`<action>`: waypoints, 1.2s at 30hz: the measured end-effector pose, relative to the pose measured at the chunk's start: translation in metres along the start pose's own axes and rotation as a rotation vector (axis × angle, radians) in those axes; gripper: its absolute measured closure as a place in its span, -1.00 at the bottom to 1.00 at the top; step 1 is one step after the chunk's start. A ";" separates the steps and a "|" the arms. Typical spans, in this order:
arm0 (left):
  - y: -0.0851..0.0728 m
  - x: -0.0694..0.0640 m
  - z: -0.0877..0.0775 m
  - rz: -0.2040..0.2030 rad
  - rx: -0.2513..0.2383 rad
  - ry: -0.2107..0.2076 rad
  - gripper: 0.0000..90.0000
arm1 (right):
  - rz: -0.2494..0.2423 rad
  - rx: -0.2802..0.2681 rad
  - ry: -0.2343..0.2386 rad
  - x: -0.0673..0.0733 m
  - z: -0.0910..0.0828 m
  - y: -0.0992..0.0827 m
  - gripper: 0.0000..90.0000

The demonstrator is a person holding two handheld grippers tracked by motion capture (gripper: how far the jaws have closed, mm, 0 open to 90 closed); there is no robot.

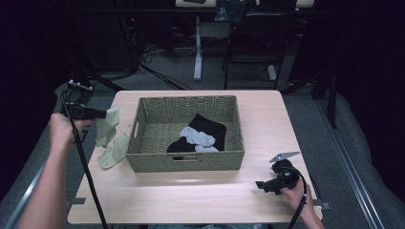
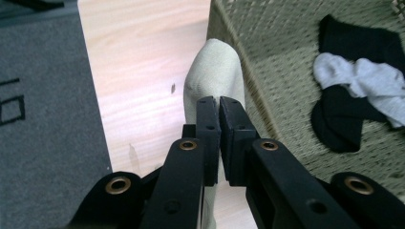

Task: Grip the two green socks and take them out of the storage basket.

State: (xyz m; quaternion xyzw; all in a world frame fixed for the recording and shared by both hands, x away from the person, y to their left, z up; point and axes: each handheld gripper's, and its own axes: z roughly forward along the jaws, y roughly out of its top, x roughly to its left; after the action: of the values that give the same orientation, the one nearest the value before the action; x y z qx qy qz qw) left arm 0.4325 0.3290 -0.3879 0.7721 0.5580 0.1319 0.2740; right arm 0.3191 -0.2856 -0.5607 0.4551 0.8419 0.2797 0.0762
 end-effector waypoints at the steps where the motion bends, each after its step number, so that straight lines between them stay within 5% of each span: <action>1: -0.002 0.001 0.004 -0.008 0.003 0.005 0.93 | 0.001 0.000 0.001 0.000 0.000 0.000 -0.96; 13: -0.025 0.013 0.048 -0.090 0.055 0.014 0.93 | 0.012 -0.009 0.019 0.000 0.001 0.000 -0.96; 15: -0.027 0.012 0.055 -0.099 0.073 0.020 0.93 | 0.005 0.003 -0.011 0.000 0.001 0.000 -0.96; 16: -0.028 0.012 0.059 -0.100 0.075 0.023 0.93 | 0.012 -0.009 0.019 0.000 0.001 0.000 -0.96; 17: -0.029 0.012 0.063 -0.102 0.085 0.020 0.93 | 0.000 0.004 -0.006 0.000 0.000 0.000 -0.96; 30: -0.056 0.014 0.111 -0.152 0.150 0.010 0.84 | 0.000 0.002 -0.001 0.000 0.000 0.000 -0.96; 33: -0.059 0.016 0.113 -0.165 0.144 -0.003 0.75 | 0.000 -0.002 0.001 0.000 0.000 0.000 -0.96; 36: -0.059 0.014 0.108 -0.166 0.145 -0.002 0.26 | 0.000 0.001 -0.004 0.000 0.000 0.000 -0.96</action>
State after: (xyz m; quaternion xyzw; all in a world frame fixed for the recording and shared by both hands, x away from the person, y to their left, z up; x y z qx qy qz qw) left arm 0.4454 0.3261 -0.5107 0.7412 0.6279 0.0670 0.2278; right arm 0.3191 -0.2859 -0.5606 0.4555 0.8420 0.2783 0.0776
